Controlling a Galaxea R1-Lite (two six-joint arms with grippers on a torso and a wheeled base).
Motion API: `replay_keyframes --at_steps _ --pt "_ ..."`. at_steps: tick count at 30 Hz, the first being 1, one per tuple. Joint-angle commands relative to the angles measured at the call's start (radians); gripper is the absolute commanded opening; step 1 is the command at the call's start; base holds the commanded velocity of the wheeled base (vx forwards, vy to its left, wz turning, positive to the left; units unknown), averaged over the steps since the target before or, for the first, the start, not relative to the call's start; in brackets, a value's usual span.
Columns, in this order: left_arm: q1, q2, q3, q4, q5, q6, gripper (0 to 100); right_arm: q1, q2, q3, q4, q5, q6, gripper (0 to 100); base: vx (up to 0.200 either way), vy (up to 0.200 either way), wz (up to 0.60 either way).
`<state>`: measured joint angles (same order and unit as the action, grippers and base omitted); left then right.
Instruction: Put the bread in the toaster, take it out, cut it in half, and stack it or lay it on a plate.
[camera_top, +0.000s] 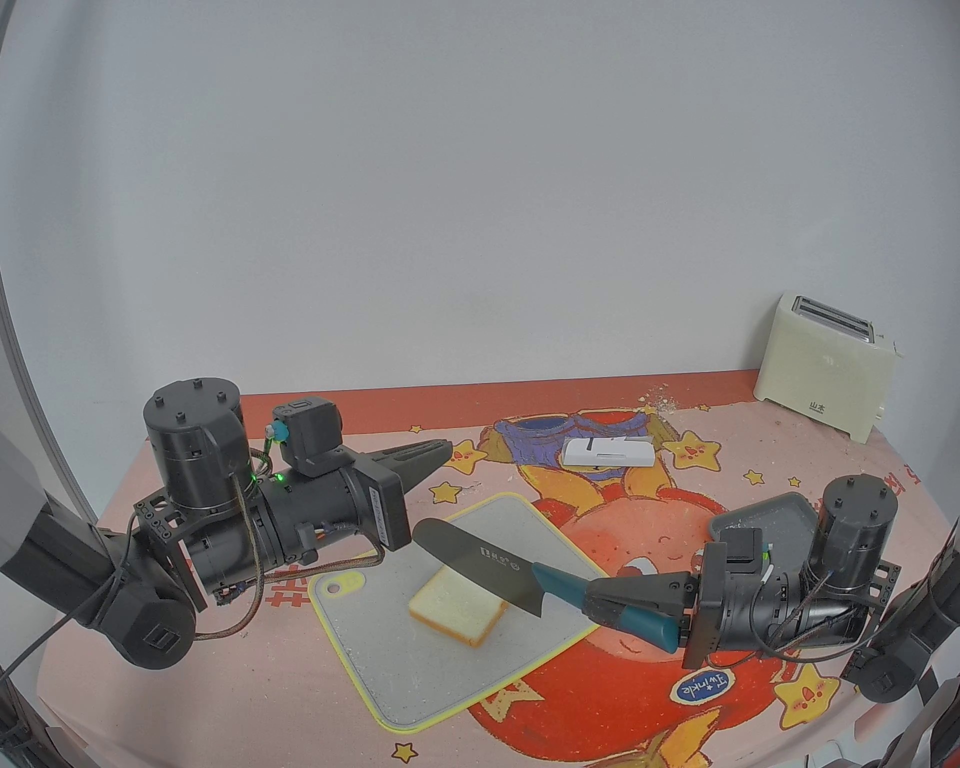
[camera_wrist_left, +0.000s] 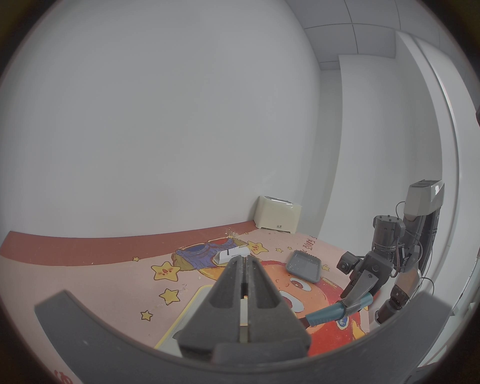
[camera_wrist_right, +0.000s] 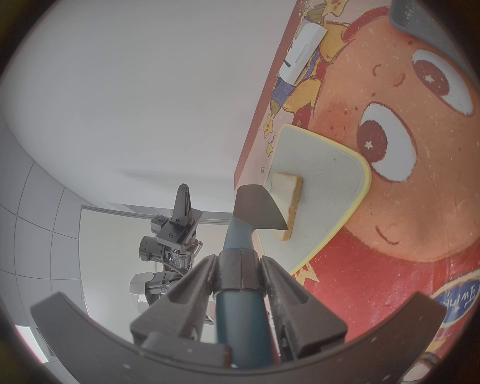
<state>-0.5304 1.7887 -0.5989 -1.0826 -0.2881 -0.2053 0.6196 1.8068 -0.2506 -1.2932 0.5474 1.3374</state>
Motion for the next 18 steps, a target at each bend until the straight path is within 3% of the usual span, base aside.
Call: replay_keyframes --at_steps 1,18 --pt "-0.002 0.006 0.001 0.000 0.000 0.000 0 0.000 0.002 0.001 0.000 0.002 0.000 0 0.000 0.000 0.00" --pt "-0.034 0.041 0.004 0.000 0.001 0.000 0 0.000 0.023 0.017 -0.001 0.002 -0.017 0 0.000 0.000 0.00"
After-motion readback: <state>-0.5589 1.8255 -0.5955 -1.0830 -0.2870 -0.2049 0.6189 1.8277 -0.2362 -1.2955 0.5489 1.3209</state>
